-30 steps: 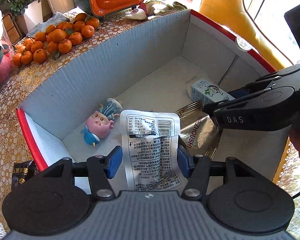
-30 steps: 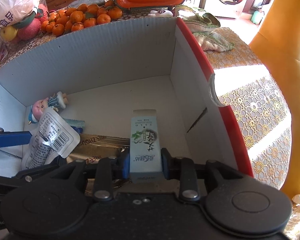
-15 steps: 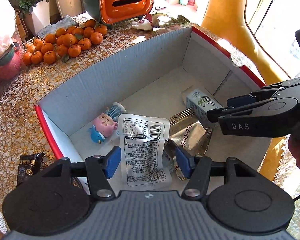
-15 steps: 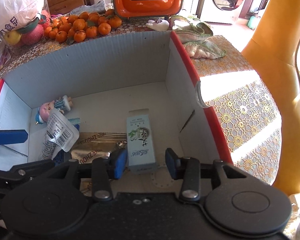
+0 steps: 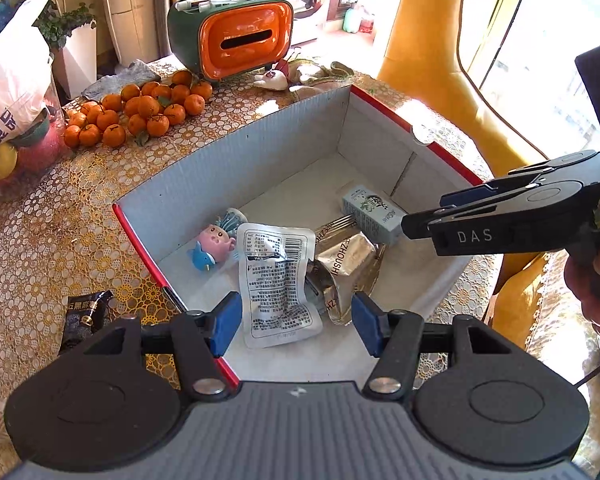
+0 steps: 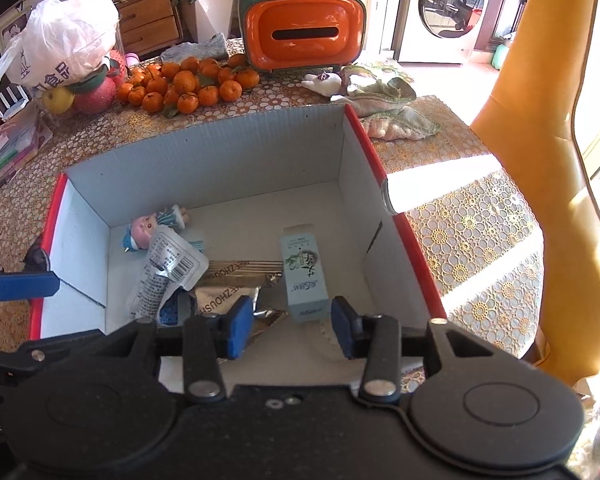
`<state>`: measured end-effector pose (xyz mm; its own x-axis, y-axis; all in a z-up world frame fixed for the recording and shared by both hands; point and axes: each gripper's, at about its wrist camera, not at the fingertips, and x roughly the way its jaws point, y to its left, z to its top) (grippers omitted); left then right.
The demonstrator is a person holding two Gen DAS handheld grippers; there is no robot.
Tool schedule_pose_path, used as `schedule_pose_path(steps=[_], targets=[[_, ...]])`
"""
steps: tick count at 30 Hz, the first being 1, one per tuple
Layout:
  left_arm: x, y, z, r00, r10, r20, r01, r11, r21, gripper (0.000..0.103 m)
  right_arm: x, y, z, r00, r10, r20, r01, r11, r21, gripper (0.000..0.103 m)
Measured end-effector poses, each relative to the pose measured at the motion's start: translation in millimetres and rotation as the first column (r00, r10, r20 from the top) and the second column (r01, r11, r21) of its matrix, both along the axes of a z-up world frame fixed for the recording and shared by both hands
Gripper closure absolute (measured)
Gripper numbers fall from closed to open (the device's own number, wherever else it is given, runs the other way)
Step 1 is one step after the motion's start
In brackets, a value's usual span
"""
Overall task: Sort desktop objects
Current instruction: 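Open the left tool to drop the sachet while the right tool releases the carton into the box, then withdraw both open tools from the shoebox back over the table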
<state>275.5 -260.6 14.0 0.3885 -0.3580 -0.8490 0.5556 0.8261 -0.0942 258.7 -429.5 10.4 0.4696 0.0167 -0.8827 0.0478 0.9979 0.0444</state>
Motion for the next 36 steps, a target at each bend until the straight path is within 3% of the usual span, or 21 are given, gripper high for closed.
schedule_pose_path(steps=[20,36], targets=[[-64,56,38,0.996,-0.052,0.067,0.057,0.996,-0.068,0.044,-54,47,44,0.997,0.019,0.07,-0.022,0.998,0.052,0.06],[-95,143,50,0.995,0.031,0.09,-0.021,0.994,-0.105,0.044,-80,119,65,0.984,0.125,0.126,-0.137,0.986,0.095,0.06]])
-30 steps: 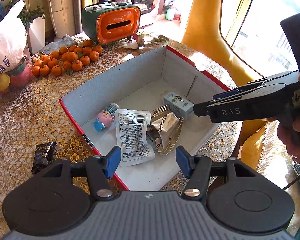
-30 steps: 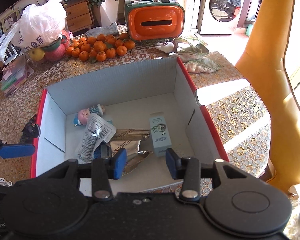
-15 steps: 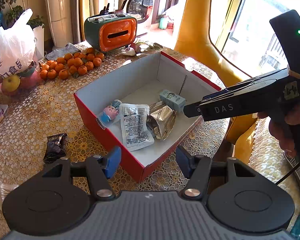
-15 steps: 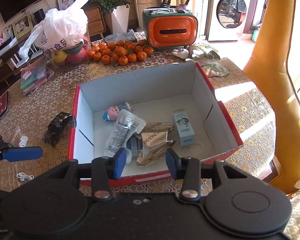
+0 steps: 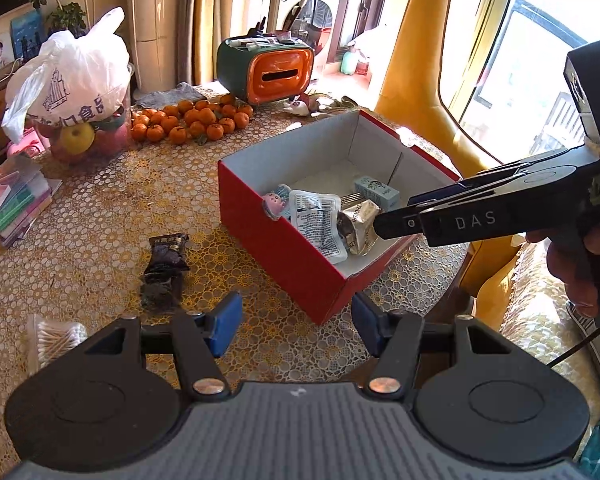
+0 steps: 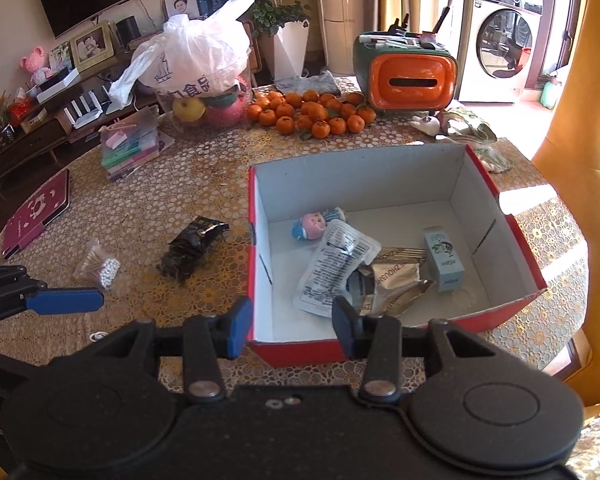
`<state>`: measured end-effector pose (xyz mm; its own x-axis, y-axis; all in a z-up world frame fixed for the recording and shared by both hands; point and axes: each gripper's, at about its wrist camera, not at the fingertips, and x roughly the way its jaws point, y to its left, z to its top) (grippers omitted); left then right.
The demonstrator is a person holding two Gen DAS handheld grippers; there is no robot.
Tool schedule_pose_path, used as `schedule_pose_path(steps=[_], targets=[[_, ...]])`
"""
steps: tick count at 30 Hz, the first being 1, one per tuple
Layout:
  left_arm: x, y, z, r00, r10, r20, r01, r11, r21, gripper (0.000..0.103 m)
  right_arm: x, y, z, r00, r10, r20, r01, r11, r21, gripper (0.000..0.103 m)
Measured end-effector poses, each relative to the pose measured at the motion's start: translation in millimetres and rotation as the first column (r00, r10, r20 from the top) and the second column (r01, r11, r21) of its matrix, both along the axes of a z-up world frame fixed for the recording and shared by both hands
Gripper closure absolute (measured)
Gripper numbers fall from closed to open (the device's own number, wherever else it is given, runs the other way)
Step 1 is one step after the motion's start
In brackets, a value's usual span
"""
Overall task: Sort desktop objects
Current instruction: 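Withdraw both open tools from the shoebox back over the table, then move the left tool to the cotton swab bag while the right tool approaches the black snack packet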
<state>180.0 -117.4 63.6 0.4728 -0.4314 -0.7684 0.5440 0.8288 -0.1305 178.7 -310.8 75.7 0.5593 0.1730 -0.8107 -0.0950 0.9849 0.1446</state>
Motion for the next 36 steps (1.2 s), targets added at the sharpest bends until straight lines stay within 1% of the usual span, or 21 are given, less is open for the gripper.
schedule_pose_path(steps=[6,7,8,9,12,13,14,16,18,19,24,25,29,32,36], targets=[[-8,38,8,0.999,0.045,0.013,-0.045,0.999,-0.01,0.044,-5,31,7,0.998,0.057,0.023,-0.057,0.998,0.001,0.058],[-9,45,8,0.998,0.055,0.016,-0.055,0.998,-0.007,0.04,-5,37,8,0.997,0.066,0.026,-0.066,0.998,0.002,0.056],[-10,52,7,0.998,0.066,0.019,-0.066,0.998,-0.004,0.037,-4,42,9,0.997,0.072,0.031,-0.073,0.997,0.002,0.048],[-10,59,7,0.997,0.077,0.019,-0.077,0.997,-0.001,0.037,-4,47,9,0.996,0.079,0.037,-0.079,0.997,0.0,0.045],[-11,80,1,0.993,0.116,0.012,-0.117,0.993,0.017,0.034,-1,65,7,0.994,0.106,0.038,-0.106,0.994,0.0,0.045],[-11,87,-1,0.992,0.129,0.01,-0.129,0.991,0.02,0.03,1,69,6,0.993,0.113,0.036,-0.113,0.994,0.002,0.044],[-12,95,-4,0.99,0.144,0.004,-0.144,0.989,0.022,0.025,3,75,4,0.992,0.121,0.031,-0.121,0.993,0.003,0.043],[-12,108,-9,0.987,0.159,-0.004,-0.159,0.987,0.024,0.023,8,85,0,0.991,0.133,0.026,-0.133,0.991,0.003,0.038],[-13,121,-14,0.984,0.179,-0.005,-0.179,0.983,0.031,0.022,12,95,-6,0.989,0.144,0.018,-0.144,0.99,0.007,0.038],[-13,126,-17,0.982,0.188,-0.009,-0.188,0.982,0.033,0.019,15,100,-9,0.989,0.147,0.011,-0.147,0.989,0.01,0.038],[-7,153,-34,0.969,0.243,-0.039,-0.241,0.97,0.039,0.018,27,119,-21,0.987,0.159,-0.011,-0.159,0.987,0.014,0.037],[-6,157,-37,0.967,0.25,-0.043,-0.248,0.968,0.04,0.017,29,121,-23,0.987,0.161,-0.015,-0.161,0.987,0.014,0.036],[1,170,-48,0.963,0.267,-0.046,-0.265,0.964,0.038,0.003,38,132,-31,0.985,0.168,-0.027,-0.168,0.986,0.015,0.035],[8,176,-56,0.961,0.272,-0.047,-0.271,0.962,0.032,0.001,47,137,-38,0.986,0.163,-0.042,-0.162,0.987,0.017,0.034],[23,183,-71,0.954,0.291,-0.068,-0.29,0.957,0.023,0.0,65,143,-51,0.987,0.144,-0.073,-0.142,0.989,0.031,0.033]])
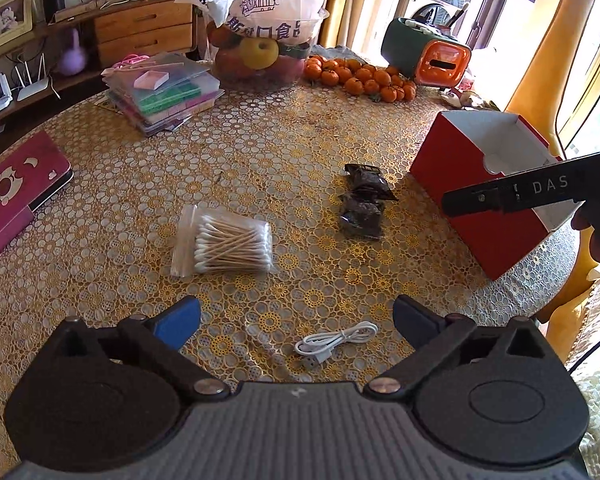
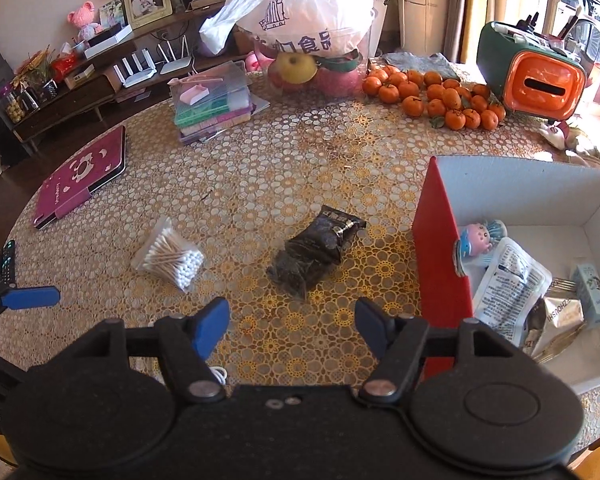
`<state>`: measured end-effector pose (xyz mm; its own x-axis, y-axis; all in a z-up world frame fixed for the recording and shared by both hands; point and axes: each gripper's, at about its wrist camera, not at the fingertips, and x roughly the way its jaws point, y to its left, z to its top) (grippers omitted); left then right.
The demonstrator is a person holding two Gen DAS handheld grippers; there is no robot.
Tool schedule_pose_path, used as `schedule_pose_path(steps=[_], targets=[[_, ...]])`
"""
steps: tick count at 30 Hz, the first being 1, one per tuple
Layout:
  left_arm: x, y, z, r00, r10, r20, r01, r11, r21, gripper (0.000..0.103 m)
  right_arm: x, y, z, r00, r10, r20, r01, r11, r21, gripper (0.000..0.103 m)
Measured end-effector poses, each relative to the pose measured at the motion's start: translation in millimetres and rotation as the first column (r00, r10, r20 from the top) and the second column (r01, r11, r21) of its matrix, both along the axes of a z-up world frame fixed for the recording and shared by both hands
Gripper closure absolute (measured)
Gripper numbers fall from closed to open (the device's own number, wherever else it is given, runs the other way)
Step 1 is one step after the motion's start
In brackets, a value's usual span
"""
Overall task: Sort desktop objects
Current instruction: 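Move the left tool to the cotton swab bag while the right tool approaches the black snack packet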
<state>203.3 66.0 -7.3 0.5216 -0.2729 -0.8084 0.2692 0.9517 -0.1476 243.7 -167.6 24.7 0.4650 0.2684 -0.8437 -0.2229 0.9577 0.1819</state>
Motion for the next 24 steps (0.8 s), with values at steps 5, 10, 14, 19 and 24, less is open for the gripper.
schedule_pose_path(steps=[5,10,14,19,24], targets=[[19,6,-18,1.0,0.008,-0.024,-0.008,1.0,-0.002,0.0,21,7,-17,0.999,-0.017,-0.03,0.016,1.0,-0.008,0.033],[41,12,-30,0.998,0.013,-0.058,-0.013,1.0,-0.004,0.0,41,12,-34,0.998,-0.042,-0.055,0.041,0.999,-0.005,0.033],[54,15,-40,0.998,0.011,-0.064,-0.01,1.0,0.01,0.0,55,12,-46,0.995,-0.057,-0.076,0.056,0.998,-0.008,0.033],[68,17,-50,0.998,0.0,-0.059,0.001,1.0,0.024,0.0,77,13,-58,0.991,-0.095,-0.094,0.095,0.995,-0.008,0.033],[80,16,-61,0.998,-0.007,-0.068,0.01,0.999,0.034,0.0,95,13,-67,0.987,-0.122,-0.103,0.122,0.993,-0.01,0.033]])
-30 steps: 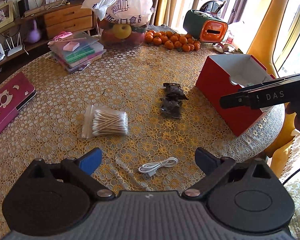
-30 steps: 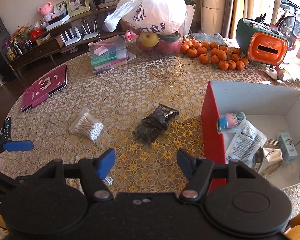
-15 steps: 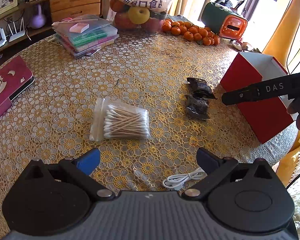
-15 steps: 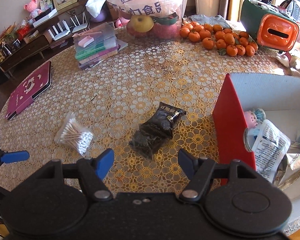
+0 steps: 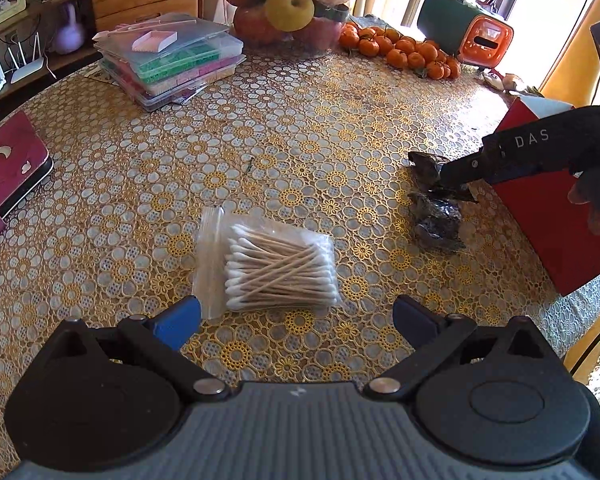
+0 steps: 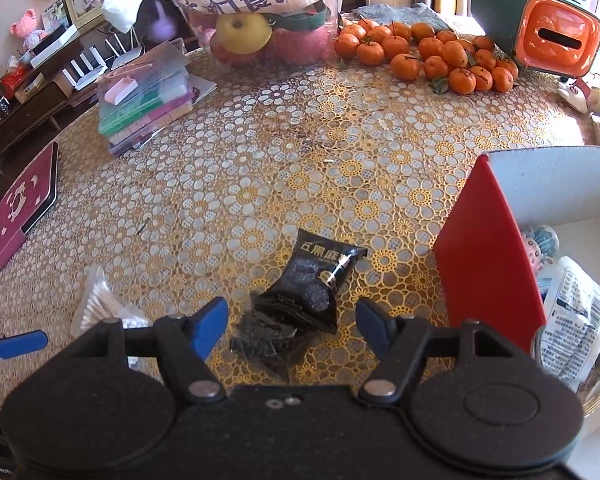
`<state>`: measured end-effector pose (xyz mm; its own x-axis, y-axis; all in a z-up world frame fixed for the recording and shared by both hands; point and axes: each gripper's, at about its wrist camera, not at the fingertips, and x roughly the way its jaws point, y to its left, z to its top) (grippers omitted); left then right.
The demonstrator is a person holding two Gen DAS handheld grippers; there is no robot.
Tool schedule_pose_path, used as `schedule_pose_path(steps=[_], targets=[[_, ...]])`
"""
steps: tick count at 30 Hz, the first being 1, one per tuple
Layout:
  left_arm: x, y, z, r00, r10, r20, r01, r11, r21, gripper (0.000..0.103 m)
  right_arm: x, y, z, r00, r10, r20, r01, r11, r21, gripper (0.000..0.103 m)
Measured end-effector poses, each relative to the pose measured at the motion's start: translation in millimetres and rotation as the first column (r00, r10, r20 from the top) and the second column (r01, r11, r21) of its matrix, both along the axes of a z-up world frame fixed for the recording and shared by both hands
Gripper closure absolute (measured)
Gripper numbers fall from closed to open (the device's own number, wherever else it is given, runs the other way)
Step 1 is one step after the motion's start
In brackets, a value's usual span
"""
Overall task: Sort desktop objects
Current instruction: 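Move the left tool to the cotton swab bag while the right tool approaches the black snack packet, then grasp the cotton swab bag with the left tool while the right tool grasps the black snack packet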
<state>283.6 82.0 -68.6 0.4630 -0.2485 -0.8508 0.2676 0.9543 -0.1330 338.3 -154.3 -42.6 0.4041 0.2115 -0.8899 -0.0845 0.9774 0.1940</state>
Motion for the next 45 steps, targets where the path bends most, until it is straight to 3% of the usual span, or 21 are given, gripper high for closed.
schedule_pose_path(steps=[19,28,36,45], targets=[[30,-7,-31,1.0,-0.019,-0.004,0.019,0.998,0.063,0.0,32,1,-33,0.999,-0.034,-0.036,0.033,0.999,-0.032,0.035],[35,-7,-35,1.0,-0.011,0.015,0.01,0.998,0.07,0.002,33,3,-35,0.999,-0.024,-0.042,0.022,0.999,-0.04,0.049],[33,-9,-34,0.999,-0.012,0.035,0.009,0.996,0.085,0.01,32,2,-33,0.999,-0.03,-0.037,0.028,0.999,-0.042,0.06],[30,-11,-29,0.999,-0.019,0.036,0.017,0.998,0.066,0.03,27,0,-30,0.999,-0.027,-0.024,0.026,0.999,-0.044,0.069]])
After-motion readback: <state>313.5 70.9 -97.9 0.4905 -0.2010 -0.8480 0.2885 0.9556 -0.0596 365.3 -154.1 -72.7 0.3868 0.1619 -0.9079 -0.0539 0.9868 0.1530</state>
